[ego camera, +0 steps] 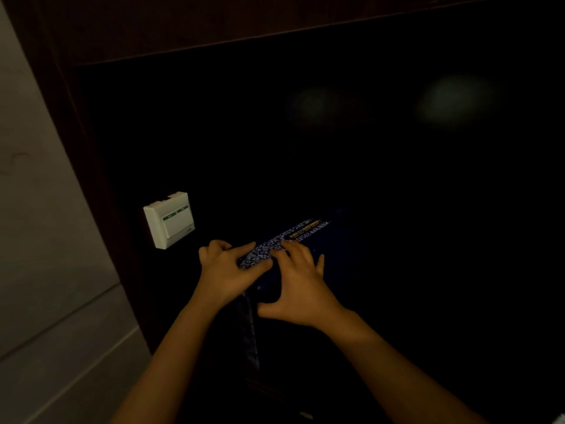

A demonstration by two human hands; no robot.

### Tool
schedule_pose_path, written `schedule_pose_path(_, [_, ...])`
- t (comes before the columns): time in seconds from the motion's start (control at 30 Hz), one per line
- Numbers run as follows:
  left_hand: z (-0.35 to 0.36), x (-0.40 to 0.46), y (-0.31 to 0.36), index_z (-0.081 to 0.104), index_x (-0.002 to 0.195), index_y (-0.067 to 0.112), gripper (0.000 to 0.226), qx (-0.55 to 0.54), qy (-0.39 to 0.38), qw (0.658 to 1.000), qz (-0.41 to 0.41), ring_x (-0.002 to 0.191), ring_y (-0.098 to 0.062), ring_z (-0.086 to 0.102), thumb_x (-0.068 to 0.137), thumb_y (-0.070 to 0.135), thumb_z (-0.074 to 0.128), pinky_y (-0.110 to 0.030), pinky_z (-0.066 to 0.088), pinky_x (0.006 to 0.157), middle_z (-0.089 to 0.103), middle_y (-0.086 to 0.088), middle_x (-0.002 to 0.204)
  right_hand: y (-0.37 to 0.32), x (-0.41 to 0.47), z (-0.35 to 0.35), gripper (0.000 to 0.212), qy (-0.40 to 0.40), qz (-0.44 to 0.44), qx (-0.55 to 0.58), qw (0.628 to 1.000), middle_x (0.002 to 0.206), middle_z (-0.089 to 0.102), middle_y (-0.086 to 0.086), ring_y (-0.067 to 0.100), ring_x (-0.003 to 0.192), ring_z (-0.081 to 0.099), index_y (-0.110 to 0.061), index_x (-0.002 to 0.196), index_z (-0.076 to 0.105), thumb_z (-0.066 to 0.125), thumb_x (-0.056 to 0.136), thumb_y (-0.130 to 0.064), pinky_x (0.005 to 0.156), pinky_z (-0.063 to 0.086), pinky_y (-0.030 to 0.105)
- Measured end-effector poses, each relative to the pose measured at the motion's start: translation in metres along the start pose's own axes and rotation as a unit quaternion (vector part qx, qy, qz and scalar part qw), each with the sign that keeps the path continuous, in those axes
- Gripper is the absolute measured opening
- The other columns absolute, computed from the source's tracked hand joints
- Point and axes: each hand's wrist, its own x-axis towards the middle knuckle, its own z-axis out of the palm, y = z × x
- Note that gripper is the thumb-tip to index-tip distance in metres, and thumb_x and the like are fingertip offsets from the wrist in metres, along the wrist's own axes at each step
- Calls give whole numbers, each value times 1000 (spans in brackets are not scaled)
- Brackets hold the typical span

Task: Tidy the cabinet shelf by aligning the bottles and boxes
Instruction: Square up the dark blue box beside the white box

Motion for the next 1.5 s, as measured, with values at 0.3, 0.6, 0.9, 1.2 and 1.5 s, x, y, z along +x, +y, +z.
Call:
schedule_pose_path(0.3, [27,-49,40,50,129,30,41,-51,-81,978,184,101,3,34,88,30,53,-2,20,89,34,9,105,66,-48,-108,93,-198,22,-23,980,147,0,-20,-5,134,-5,-33,144,9,69,73,-26,108,0,18])
schedule_pose_path(0.6, [43,39,74,-30,125,55,129,356,-248,801,413,134,-10,-31,59,43,80,-46,-16,109,-35,13,143,70,-76,-151,78,-233,50,-2,971,152,18,-18,-12,132,4,-43,136,31,55,80,6,109,0,19])
schedule_pose_path(0.9, [86,35,95,-5,143,44,124,266,-236,820,449,145,-16,3,52,59,79,-28,6,115,1,3,159,54,-109,-151,80,-138,189,-205,950,157,7,-1,14,144,-1,-40,142,14,54,74,-54,114,-4,46])
schedule_pose_path(1.2, [102,16,112,0,145,38,118,281,-181,829,448,145,-19,13,56,66,72,-34,19,116,11,-2,158,48,-108,-110,107,-44,263,-299,916,157,-6,11,24,144,-8,-26,145,-6,64,70,-58,115,-5,50])
schedule_pose_path(1.5, [99,102,77,-5,138,52,105,292,-213,865,349,145,-22,1,63,66,66,-56,6,114,-2,2,159,97,-122,-165,103,-142,230,-258,927,156,-13,-4,13,143,-13,-38,142,-10,68,75,-44,116,-7,37])
